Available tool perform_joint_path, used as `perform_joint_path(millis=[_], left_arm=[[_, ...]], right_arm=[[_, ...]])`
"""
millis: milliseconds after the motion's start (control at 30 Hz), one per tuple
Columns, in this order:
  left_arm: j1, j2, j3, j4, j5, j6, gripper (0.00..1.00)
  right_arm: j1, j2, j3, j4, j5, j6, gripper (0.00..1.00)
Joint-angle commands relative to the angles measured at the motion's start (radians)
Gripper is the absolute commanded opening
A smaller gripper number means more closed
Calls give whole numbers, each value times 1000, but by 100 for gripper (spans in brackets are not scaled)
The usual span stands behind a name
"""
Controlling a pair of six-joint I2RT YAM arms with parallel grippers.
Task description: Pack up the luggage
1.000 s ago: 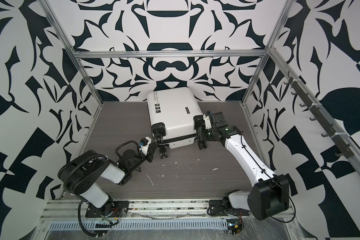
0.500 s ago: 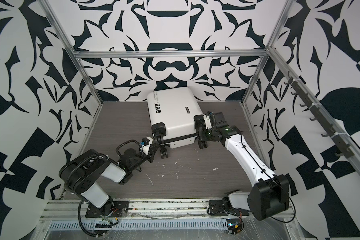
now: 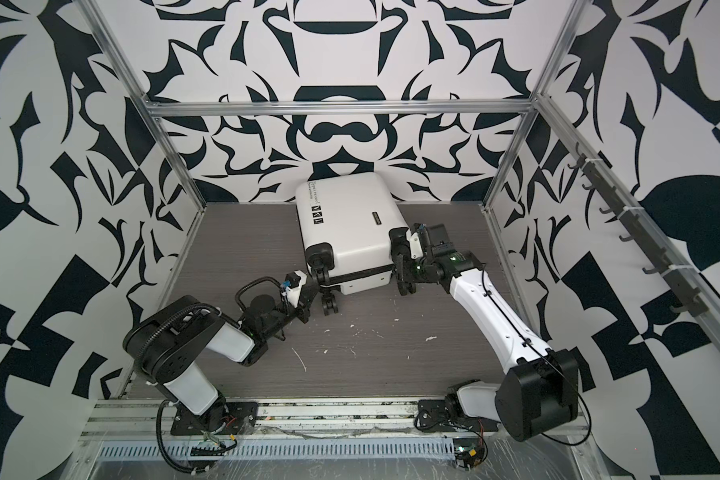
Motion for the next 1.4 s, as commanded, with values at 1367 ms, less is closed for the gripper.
perform_joint_path(millis=[1367], left_arm=[[-2, -29, 25, 70, 13, -9, 0]], right_arm=[[-37, 236, 316, -131, 112, -131, 44]])
